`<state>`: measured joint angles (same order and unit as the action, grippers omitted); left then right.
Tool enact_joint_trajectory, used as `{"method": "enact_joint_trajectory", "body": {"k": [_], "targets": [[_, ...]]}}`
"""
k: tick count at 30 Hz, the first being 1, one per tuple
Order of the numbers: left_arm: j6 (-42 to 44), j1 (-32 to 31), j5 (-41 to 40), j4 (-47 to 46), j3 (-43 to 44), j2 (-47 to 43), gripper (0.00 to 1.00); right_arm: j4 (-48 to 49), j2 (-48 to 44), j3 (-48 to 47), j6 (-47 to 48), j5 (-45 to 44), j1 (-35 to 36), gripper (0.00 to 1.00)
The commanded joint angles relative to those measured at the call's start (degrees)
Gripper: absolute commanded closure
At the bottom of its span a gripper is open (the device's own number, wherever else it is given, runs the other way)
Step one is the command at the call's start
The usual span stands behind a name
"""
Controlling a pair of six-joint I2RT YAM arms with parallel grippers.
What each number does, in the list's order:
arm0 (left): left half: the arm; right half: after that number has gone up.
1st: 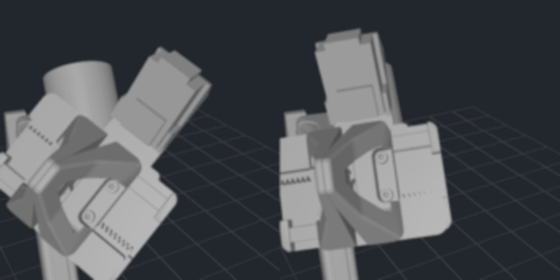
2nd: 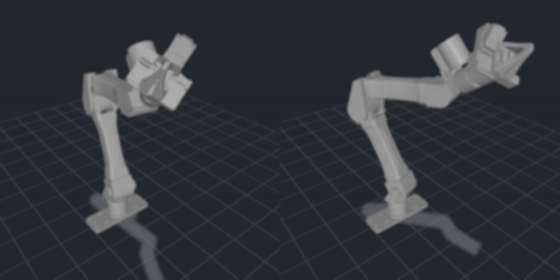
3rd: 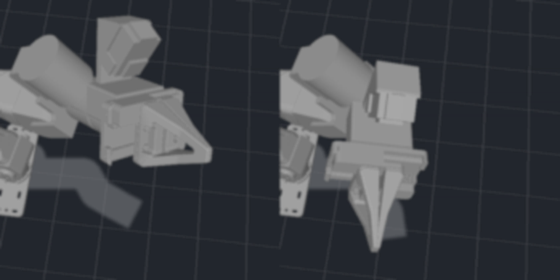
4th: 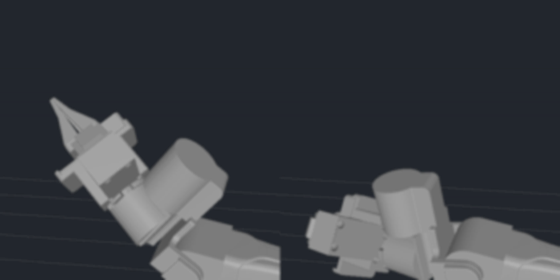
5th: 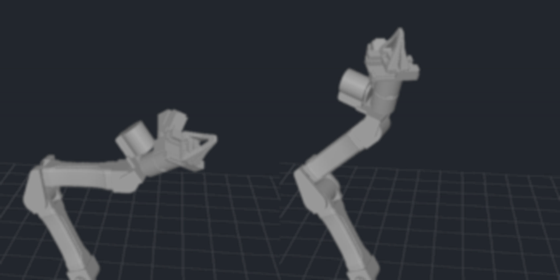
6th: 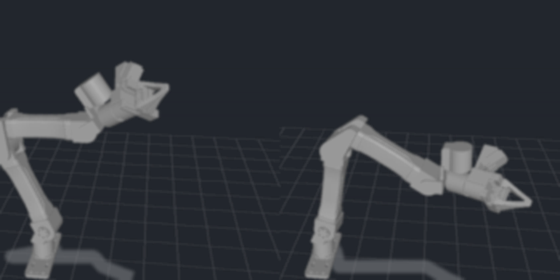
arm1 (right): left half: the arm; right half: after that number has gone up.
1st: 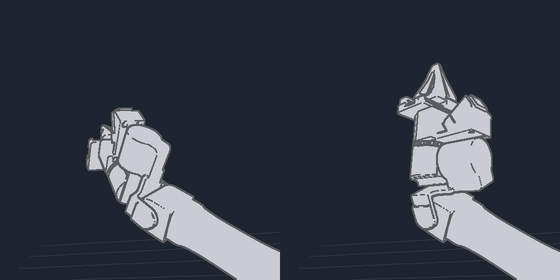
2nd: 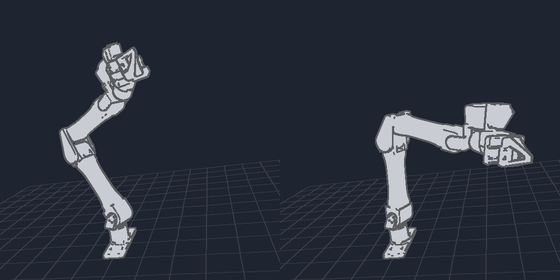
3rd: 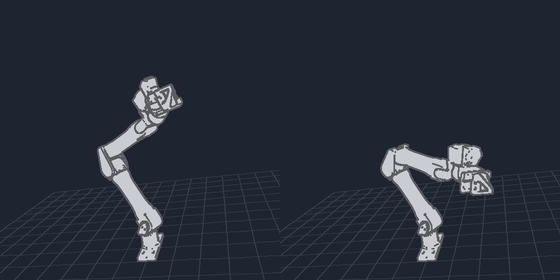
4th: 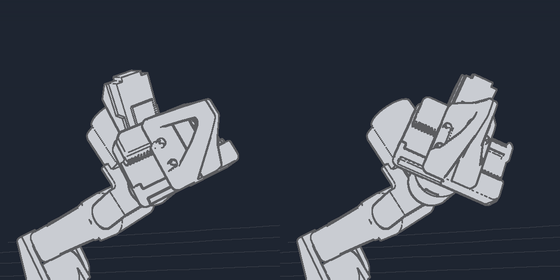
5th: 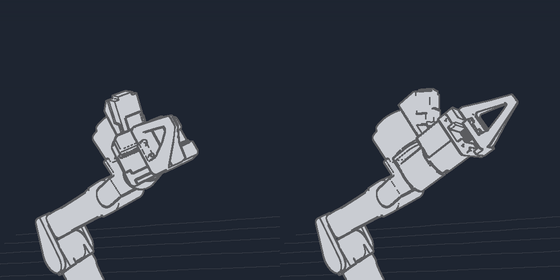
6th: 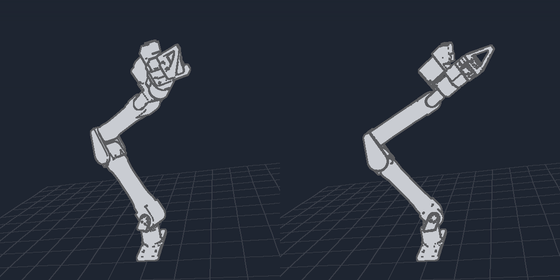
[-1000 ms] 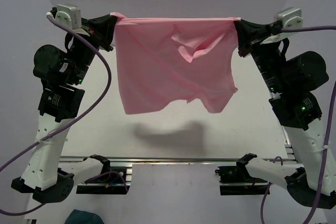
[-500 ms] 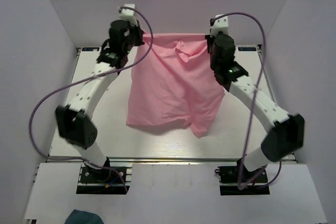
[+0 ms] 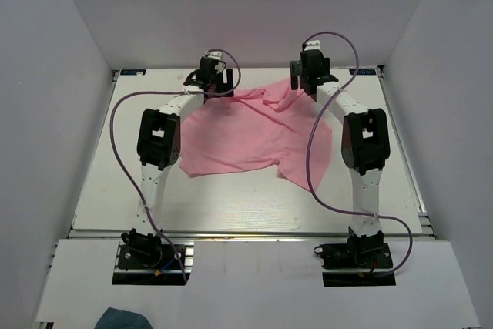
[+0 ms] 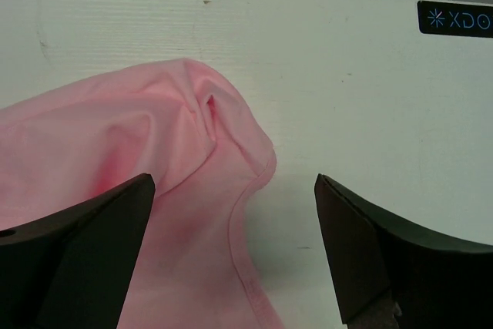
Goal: Fold and stack the t-shirts
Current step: Flatten out the tshirt
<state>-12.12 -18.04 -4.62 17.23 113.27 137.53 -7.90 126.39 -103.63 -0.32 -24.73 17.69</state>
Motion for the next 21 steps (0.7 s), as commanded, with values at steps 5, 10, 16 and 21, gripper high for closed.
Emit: {"method": "enact_joint_trajectory", "body": {"k": [5,10,16,21], "targets": [[0.78,0.73,-1.44,1.04,3.97,-10.52,0.00,-3.69,-7.03,-3.59,-5.04,7.32,-1.96,0.10],[-1.58,0.73,-7.14,10.52,-3.04,-19.74,0.00,-11.07,-14.74,1.04,-8.03,10.49,-2.31,0.10],[-14.58,0.73,-14.98,18.19,-31.11,-39.07,0.00,-11.70,-28.18,19.16,-15.58,12.51,-2.49,0.10],[-24.25,0.73,-16.91,21.52,-48.91,-53.21,0.00,-12.05,-33.21,28.03,-17.44,15.58,-2.49,0.10]]}}
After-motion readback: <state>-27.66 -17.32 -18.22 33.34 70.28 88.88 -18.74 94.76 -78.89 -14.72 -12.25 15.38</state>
